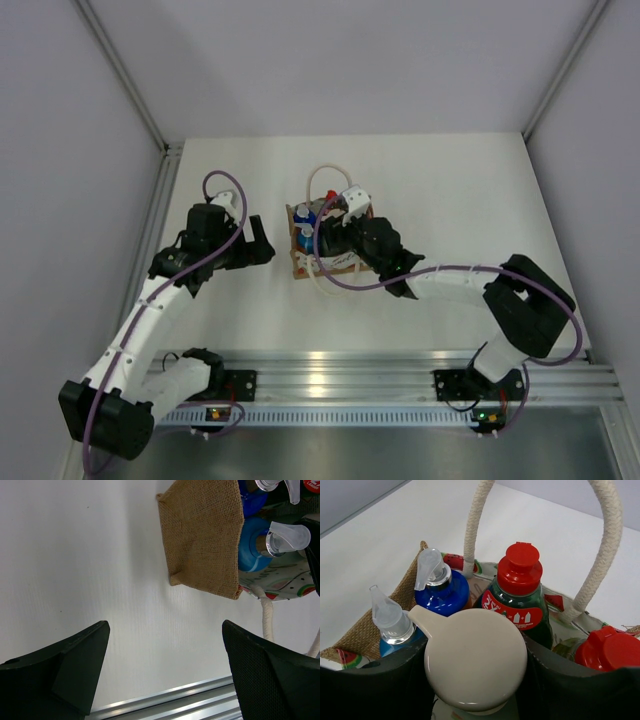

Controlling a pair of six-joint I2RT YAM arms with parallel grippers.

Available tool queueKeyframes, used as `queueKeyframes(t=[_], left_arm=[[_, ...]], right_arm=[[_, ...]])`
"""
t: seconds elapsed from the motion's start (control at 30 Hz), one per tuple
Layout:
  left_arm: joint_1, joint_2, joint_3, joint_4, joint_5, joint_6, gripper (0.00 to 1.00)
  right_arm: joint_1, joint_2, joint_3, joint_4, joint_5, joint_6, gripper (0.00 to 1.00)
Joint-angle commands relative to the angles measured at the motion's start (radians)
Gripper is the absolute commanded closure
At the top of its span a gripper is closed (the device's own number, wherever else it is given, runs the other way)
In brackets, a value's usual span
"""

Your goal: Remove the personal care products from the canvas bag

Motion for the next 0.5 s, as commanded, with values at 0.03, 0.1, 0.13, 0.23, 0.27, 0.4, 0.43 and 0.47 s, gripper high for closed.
queueKeyframes(t=[0.03,0.1,0.13,0.23,0.27,0.4,0.43,0.47], left_arm=[[-0.002,-0.012,-0.006,0.020,0.012,0.018,0.02],[-0.004,-0.012,-0.006,0.020,0.012,0.018,0.02],[-0.004,-0.012,-0.006,0.021,0.012,0.018,0.02],[-0.004,-0.012,-0.006,0.021,0.010,0.018,0.02],[-0.004,-0.010,-0.006,0.020,0.010,0.019,0.02],[-0.004,-0.007,-0.006,0.020,0.012,0.018,0.02],[-0.004,-0.007,-0.006,0.020,0.013,0.018,0.02],[-0.004,-0.007,-0.006,0.021,0.012,0.018,0.02]], right_arm=[[0.020,0.017,-0.012,0.142,-0.009,-0.039,0.51],[0.020,0.022,-0.015,0.157,-0.019,-0.052,0.56],[0.022,0.025,-0.019,0.168,-0.030,-0.052,0.59],[0.022,0.031,-0.041,0.228,-0.065,-0.089,0.66],[0.020,0.034,-0.045,0.243,-0.074,-0.095,0.69],[0.022,0.045,-0.059,0.311,-0.107,-0.129,0.84],[0.022,0.047,-0.059,0.314,-0.108,-0.131,0.89],[0.020,0.047,-0.052,0.314,-0.113,-0.134,0.92]])
